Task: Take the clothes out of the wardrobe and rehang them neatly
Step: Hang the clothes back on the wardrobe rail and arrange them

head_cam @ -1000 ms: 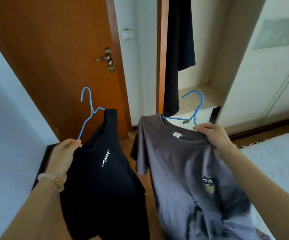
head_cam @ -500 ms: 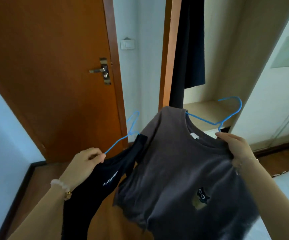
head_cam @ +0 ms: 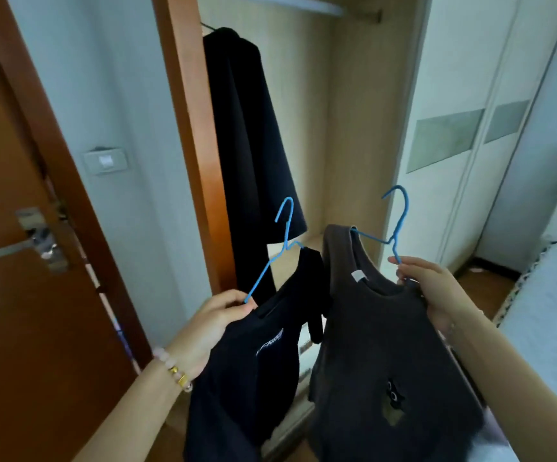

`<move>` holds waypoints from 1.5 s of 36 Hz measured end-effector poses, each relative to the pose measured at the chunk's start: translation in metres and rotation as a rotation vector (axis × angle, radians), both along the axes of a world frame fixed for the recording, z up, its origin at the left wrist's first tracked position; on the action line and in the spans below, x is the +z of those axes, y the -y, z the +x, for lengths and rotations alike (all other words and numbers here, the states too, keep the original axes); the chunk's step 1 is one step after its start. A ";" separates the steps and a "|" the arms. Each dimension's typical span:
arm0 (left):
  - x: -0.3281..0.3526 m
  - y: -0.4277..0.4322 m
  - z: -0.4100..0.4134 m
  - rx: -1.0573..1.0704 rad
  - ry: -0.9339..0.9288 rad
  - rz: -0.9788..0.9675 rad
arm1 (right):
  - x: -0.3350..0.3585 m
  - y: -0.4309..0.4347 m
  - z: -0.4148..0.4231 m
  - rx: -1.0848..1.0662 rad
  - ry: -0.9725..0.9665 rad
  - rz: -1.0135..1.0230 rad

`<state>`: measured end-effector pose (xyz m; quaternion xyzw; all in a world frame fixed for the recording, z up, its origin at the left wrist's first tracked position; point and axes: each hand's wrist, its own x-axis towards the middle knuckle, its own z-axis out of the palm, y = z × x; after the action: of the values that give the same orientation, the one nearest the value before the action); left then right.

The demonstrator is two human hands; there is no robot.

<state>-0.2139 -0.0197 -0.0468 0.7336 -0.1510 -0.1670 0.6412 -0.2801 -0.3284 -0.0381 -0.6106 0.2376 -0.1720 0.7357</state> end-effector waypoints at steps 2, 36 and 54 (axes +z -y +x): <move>0.009 0.030 0.031 -0.055 0.055 0.002 | 0.001 0.012 0.022 -0.027 0.023 -0.015; 0.138 0.308 0.414 0.178 0.112 -0.441 | 0.164 0.200 0.429 0.283 0.296 -0.262; 0.334 0.315 0.520 0.615 0.443 -0.220 | 0.337 0.201 0.621 0.765 0.633 -0.059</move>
<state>0.3059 -0.3350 0.2869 0.6897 -0.0758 0.2128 0.6880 0.3411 -0.5298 0.2990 -0.5923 -0.2436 -0.0732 0.7645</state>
